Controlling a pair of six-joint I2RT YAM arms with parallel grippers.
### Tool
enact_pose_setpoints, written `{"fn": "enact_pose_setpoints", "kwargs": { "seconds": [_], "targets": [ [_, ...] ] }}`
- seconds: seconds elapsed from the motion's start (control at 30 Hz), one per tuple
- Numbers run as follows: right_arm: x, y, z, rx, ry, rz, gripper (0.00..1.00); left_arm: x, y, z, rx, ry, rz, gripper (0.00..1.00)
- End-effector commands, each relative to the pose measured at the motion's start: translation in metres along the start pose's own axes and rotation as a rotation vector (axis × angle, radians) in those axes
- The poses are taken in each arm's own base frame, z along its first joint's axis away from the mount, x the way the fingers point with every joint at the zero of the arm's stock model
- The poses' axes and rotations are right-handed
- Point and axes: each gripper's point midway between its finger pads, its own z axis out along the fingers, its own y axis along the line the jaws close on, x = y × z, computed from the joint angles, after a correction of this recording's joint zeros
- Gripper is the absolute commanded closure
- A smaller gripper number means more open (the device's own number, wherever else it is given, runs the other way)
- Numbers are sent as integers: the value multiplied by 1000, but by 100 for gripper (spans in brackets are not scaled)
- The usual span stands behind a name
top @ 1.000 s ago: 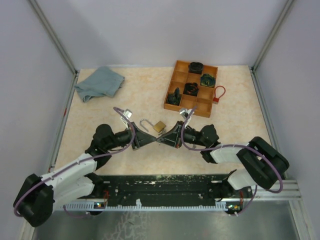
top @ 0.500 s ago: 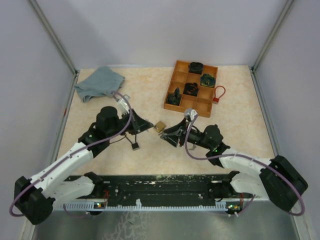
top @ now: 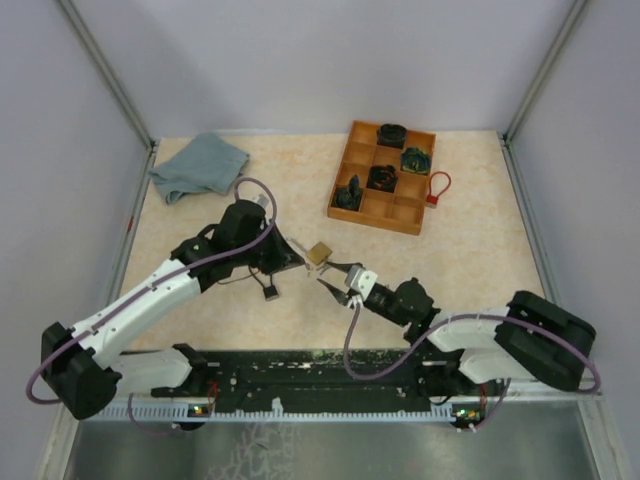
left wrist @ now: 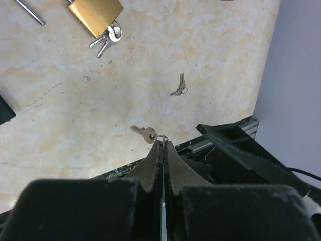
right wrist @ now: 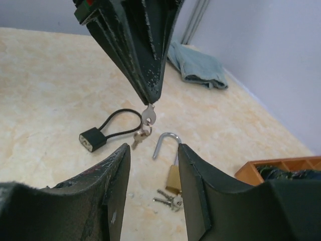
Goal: Unlock with the key
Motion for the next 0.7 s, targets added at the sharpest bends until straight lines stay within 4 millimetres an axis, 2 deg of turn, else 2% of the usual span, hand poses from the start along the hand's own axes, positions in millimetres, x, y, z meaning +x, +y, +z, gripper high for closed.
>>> {"fn": "enact_pose_setpoints", "kwargs": {
  "seconds": [0.0, 0.1, 0.4, 0.67],
  "targets": [
    [-49, -21, 6, 148, -212, -237, 57, -3, -4, -7, -7, -33, -71, 100],
    [-46, -12, 15, 125, -224, -272, 57, -5, -3, -9, -14, -48, -80, 100],
    [-48, -4, 32, 129, -239, -282, 61, 1, -3, -6, -12, -17, -95, 100],
    [-36, 1, 44, 134, -206, -277, 65, 5, -6, -4, 3, -8, -105, 100]
  ]
}}
